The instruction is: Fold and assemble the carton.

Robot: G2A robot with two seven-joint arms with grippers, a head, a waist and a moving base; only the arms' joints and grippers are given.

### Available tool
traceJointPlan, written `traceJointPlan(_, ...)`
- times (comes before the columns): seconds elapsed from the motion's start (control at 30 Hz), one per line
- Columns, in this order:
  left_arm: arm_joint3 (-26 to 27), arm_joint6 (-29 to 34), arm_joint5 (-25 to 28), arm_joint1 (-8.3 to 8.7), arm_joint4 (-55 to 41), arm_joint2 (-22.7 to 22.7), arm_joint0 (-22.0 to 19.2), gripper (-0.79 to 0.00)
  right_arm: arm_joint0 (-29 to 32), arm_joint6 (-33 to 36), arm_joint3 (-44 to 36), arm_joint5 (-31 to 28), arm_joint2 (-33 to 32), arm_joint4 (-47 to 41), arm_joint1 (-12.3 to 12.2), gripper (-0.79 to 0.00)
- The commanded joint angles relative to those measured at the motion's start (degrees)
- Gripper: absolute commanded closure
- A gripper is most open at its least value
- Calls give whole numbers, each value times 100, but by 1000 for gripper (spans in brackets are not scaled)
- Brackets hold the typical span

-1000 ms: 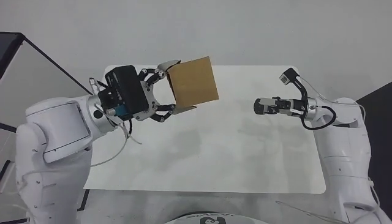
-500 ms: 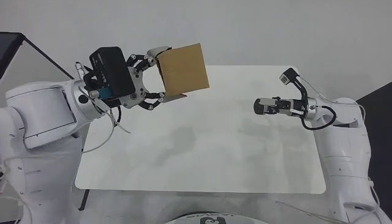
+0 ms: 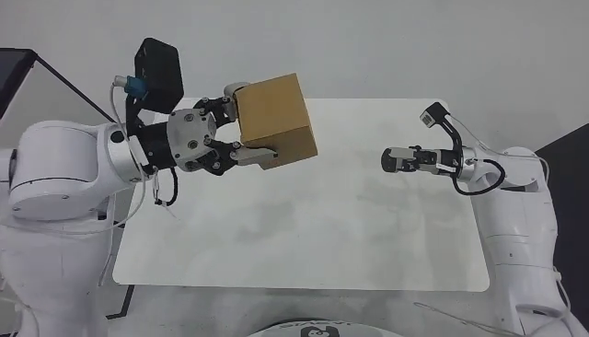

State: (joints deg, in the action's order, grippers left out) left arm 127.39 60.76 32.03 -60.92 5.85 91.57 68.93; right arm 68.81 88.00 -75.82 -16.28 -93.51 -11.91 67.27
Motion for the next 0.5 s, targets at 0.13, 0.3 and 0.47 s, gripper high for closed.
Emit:
traceJointPlan(0.13,-41,-231,-35,-11,-25,-17,51,0,0,0,0,0,0,0,0,-785)
traceJointPlan(0.3,-209,-493,-1327,-16,-1205,-192,247,0,0,0,0,0,0,0,0,-785)
traceJointPlan(0.47,-245,-412,-2429,-3,-2017,-334,167,0,0,0,0,0,0,0,0,-785)
